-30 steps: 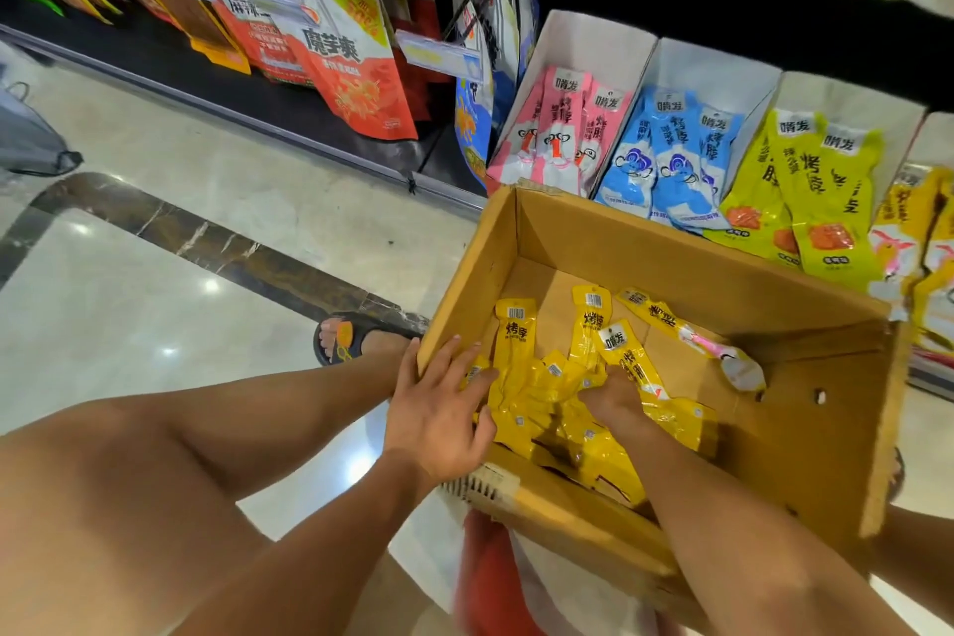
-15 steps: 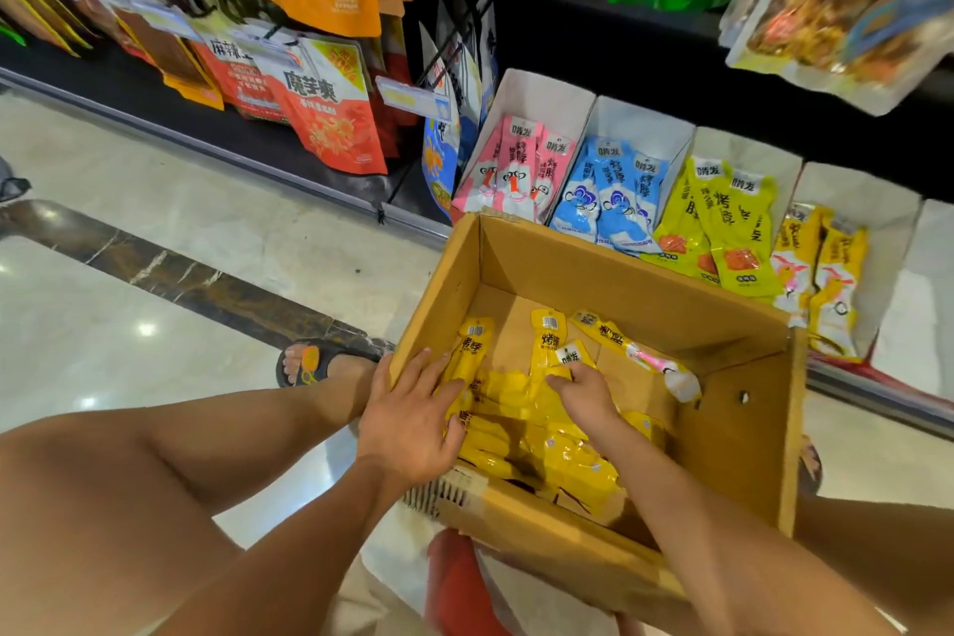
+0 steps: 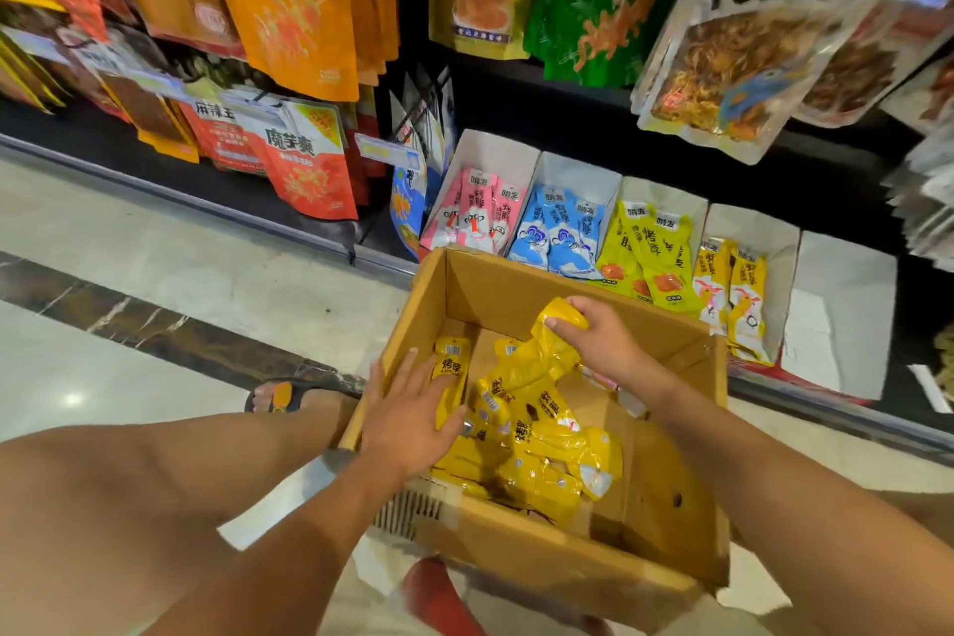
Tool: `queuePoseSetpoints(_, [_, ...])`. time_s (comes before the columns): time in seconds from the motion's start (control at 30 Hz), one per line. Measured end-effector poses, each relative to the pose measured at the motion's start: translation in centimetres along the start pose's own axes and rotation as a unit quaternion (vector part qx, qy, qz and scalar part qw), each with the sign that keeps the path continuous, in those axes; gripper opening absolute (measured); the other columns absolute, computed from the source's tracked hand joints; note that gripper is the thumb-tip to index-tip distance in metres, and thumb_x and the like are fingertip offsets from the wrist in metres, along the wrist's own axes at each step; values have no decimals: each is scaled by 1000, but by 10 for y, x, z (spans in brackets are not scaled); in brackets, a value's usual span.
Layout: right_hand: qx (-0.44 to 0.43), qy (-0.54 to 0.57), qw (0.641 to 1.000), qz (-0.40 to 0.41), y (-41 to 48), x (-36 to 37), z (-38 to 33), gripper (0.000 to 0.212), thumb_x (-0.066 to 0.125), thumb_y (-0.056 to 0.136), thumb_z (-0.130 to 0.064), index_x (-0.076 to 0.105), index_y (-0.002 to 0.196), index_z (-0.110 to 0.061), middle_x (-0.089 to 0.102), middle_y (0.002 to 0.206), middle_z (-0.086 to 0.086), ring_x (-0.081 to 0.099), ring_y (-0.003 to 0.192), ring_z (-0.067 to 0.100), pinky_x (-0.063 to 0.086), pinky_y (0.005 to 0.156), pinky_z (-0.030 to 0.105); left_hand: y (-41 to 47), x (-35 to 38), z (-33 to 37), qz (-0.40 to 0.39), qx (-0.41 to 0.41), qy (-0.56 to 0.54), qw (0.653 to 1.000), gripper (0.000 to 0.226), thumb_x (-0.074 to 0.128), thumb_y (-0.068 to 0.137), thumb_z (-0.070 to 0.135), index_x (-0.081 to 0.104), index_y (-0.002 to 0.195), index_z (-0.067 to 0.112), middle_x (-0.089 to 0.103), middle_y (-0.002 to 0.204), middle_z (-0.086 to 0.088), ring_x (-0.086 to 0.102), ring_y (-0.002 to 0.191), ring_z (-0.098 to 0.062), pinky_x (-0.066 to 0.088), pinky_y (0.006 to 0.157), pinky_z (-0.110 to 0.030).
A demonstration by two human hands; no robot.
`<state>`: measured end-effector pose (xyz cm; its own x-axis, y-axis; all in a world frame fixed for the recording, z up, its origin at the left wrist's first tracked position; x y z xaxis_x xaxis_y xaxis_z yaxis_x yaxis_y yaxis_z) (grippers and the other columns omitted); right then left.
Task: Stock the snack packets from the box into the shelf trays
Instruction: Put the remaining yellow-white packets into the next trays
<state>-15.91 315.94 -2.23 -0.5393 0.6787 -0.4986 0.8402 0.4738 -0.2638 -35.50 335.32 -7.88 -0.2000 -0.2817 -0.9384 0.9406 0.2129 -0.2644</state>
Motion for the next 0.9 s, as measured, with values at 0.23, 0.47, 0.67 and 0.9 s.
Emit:
queuePoseSetpoints(0.23, [-49,-44,996,-64,-3,-23,-76,45,71,93,-34,60,132,-14,55,132,-12,52,122,8,39,108,31,17,-50,46,-28,5,-445,895,63,64,91,63,43,148,45,47,150,18,43,138,-6,42,106,-24])
queuePoseSetpoints(0.47, [-100,-17,986,-133,-12,1,-123,10,70,94,-19,68,96,-28,71,84,-18,66,78,-6,50,69,12,15,-59,61,-87,41,-551,829,13,74,95,19,72,106,25,78,94,12,72,87,2,54,74,-17])
queuePoseSetpoints(0.67, [-44,13,997,-67,3,8,-88,49,75,89,-24,55,133,-31,61,131,-3,70,100,12,58,91,34,23,-64,4,35,-20,-420,907,17,69,97,39,74,108,27,77,96,7,71,86,-10,57,79,-36])
queuePoseSetpoints(0.9, [84,-90,986,-111,-9,53,20,56,72,91,-29,50,142,-20,56,135,0,60,105,16,50,77,24,20,-61,-75,173,-147,-281,932,35,60,97,53,57,112,22,70,96,-4,67,89,-31,50,68,-38])
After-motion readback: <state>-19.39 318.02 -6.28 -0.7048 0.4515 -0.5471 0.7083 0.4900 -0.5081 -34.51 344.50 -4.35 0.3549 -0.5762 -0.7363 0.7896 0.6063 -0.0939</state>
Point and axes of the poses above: each hand's wrist, its own y-axis towards the middle knuckle, its own x-axis out of the palm, z = x × y, the point moved 8 cm from there along y, towards the middle knuckle
